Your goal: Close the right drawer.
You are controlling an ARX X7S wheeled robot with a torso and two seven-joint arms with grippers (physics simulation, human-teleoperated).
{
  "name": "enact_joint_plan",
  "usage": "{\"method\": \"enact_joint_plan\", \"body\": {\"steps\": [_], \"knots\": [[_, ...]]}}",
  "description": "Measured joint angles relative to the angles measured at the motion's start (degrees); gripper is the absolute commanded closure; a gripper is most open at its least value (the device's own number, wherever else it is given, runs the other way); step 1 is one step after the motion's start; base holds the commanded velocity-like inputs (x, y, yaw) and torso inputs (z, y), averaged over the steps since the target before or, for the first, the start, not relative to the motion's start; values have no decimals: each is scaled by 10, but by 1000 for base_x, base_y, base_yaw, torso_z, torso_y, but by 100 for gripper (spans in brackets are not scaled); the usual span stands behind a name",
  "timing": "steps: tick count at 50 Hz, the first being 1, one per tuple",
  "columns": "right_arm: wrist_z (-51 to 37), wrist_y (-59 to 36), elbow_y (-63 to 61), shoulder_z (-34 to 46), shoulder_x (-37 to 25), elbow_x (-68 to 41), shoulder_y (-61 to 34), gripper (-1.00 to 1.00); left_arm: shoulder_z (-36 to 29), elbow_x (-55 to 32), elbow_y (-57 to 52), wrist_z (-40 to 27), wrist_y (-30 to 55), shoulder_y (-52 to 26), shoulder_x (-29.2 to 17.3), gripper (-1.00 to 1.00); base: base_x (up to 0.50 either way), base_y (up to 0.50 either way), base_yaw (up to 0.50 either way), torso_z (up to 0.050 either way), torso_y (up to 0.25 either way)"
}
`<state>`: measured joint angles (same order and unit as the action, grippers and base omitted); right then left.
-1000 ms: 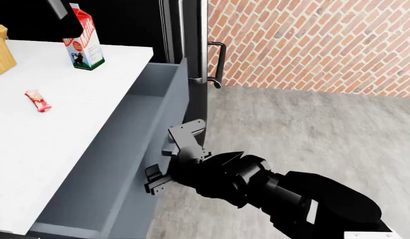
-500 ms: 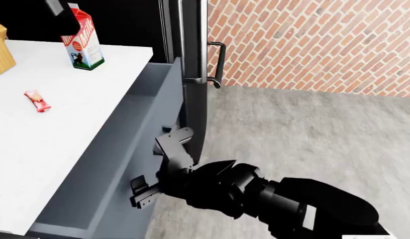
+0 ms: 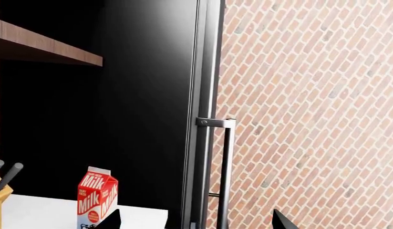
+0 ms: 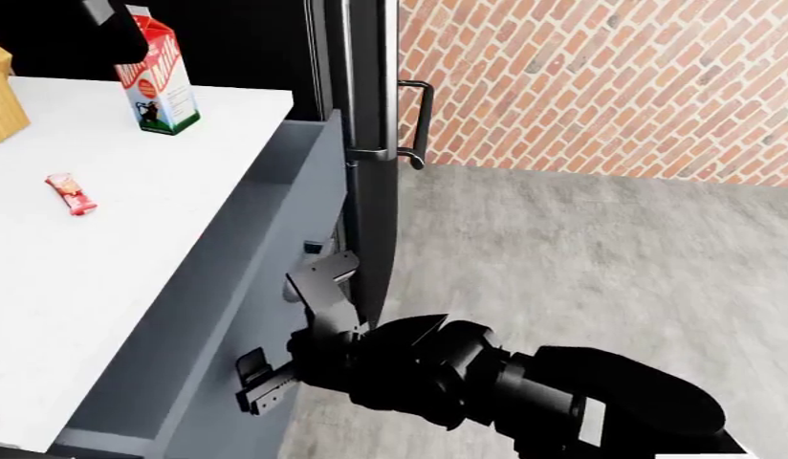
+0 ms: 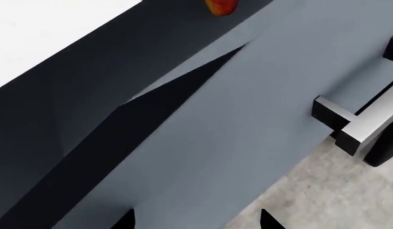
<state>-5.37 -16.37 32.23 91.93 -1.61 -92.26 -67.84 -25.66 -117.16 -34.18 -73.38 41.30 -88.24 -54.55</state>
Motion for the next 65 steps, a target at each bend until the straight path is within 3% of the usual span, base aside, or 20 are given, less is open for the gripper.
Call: {"method": "enact_joint_plan", "body": {"steps": [23,65], "knots": [[-48,14,-62,6,-16,-16,-30,-100,-7,2,-3,-1,-2,0,3,-100,0,0,0,0,0],[-276,10,-413,-111,-251,-54,-174,-100,-22,5,-12,-8,-3,-1,9,-100,0,0,0,0,0]]}}
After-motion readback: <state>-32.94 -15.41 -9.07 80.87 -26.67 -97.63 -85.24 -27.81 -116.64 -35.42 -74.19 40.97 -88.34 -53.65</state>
